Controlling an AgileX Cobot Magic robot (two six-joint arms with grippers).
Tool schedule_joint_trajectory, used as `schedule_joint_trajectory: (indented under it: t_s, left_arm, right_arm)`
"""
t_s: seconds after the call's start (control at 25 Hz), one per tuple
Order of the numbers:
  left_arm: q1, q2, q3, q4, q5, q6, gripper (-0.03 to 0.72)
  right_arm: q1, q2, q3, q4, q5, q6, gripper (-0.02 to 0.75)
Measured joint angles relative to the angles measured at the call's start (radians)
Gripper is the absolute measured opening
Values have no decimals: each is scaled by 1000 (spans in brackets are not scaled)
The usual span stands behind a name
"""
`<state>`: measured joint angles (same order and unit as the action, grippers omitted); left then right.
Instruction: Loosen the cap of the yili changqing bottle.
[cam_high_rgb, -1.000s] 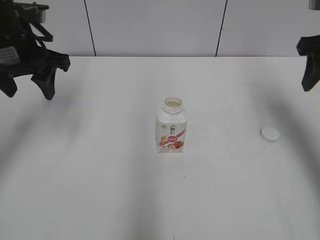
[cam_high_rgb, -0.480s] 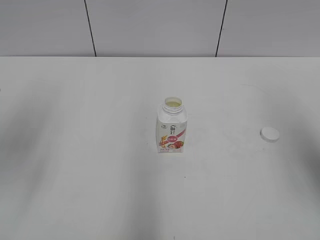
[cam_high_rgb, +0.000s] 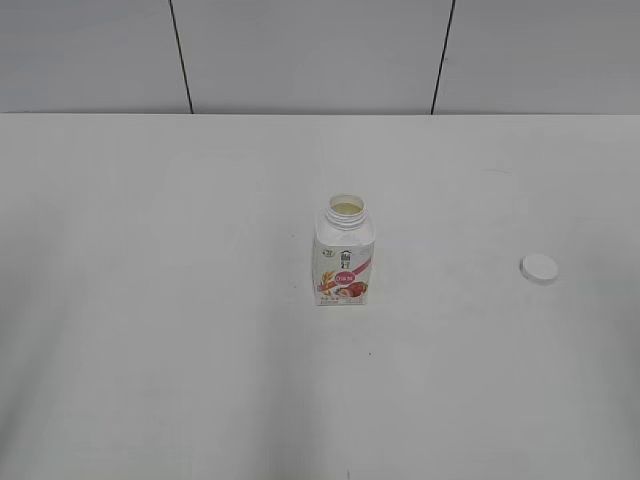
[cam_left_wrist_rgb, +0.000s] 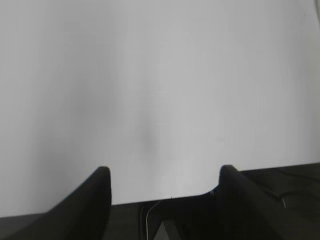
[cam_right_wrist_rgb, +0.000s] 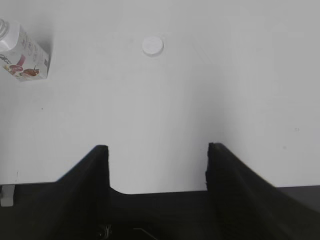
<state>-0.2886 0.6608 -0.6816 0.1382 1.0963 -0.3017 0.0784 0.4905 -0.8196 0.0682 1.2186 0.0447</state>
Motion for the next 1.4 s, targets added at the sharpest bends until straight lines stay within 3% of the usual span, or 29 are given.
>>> schedule_joint_trajectory:
  t_s: [0.44, 0.64, 0.92, 1.4]
  left_arm:
    - [0, -501, 131, 0, -19, 26, 421]
    - [0, -658, 154, -2, -26, 59, 421]
    - [-1, -668, 157, -13, -31, 76, 421]
    - [-1, -668, 157, -31, -33, 79, 421]
  right_arm:
    - [0, -460, 241, 0, 3, -90, 484]
    - [0, -499, 257, -2, 7, -109, 482]
    - [0, -499, 295, -4, -116, -123, 482]
    - [0, -499, 306, -2, -121, -126, 482]
